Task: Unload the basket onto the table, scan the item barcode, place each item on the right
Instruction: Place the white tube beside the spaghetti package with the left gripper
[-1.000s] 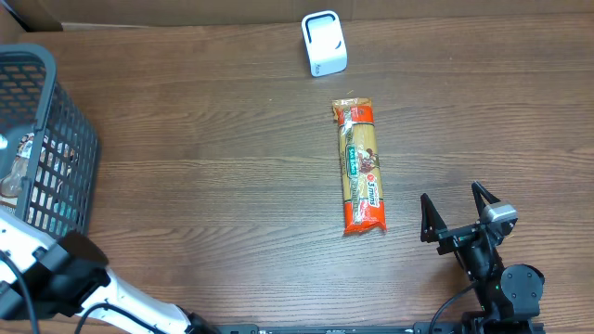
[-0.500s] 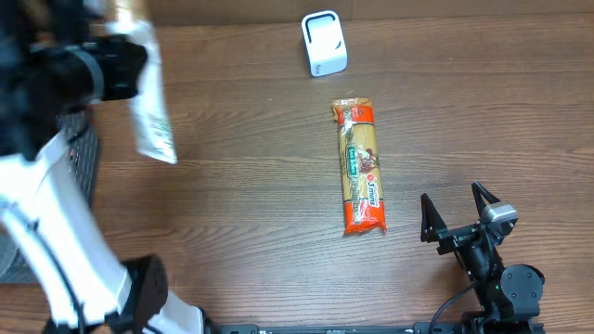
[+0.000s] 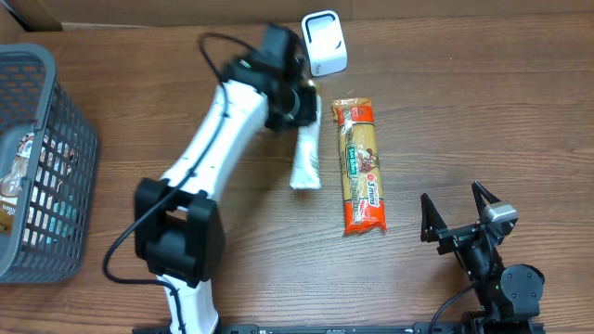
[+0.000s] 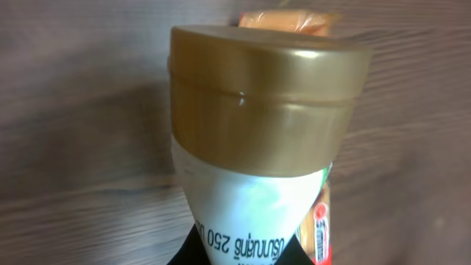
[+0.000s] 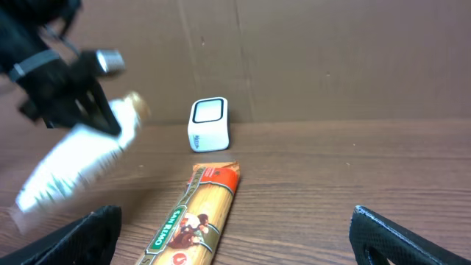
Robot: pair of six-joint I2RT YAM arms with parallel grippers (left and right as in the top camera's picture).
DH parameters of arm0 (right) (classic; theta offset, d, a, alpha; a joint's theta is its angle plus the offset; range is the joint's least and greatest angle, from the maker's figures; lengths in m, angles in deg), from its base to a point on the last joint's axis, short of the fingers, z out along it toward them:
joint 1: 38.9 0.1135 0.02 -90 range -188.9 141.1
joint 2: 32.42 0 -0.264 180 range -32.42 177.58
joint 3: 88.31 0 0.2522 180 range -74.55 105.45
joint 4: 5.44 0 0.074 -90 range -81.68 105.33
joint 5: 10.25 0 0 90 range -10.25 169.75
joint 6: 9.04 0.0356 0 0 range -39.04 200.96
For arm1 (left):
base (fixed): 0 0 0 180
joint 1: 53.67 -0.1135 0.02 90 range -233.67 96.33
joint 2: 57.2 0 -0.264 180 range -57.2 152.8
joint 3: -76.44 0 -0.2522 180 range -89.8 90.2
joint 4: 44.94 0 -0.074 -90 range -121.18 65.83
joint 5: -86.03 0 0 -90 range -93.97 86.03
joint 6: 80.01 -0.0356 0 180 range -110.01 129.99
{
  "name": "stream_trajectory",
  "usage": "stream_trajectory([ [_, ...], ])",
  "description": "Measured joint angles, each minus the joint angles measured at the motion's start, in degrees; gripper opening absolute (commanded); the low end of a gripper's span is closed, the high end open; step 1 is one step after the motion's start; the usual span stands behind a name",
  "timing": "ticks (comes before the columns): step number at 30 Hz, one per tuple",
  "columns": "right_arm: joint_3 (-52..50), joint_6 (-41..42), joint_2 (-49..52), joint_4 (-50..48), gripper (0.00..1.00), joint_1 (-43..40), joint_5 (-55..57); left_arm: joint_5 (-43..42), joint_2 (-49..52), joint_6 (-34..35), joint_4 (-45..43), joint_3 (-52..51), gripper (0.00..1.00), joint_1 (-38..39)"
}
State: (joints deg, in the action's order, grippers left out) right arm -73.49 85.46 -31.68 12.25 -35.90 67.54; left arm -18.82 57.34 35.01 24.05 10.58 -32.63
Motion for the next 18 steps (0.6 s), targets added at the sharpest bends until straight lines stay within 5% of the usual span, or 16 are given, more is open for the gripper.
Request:
stream_trajectory([
  [5, 0.00, 0.00, 0.00, 0.00, 1.00, 0.00, 0.00, 4.72, 0.02, 9.94, -8.09, -11.61, 0.06, 4.46],
  [9, 0.00, 0.00, 0.00, -0.04, 1.00, -0.02, 0.00, 5.70, 0.02, 12.57, -10.80, -15.58, 0.96, 6.45],
  [18, 0.00, 0.02, 0.00, 0.02, 1.00, -0.02, -0.02, 4.81, -0.02, 9.01, -6.51, -8.20, 1.00, 4.31],
])
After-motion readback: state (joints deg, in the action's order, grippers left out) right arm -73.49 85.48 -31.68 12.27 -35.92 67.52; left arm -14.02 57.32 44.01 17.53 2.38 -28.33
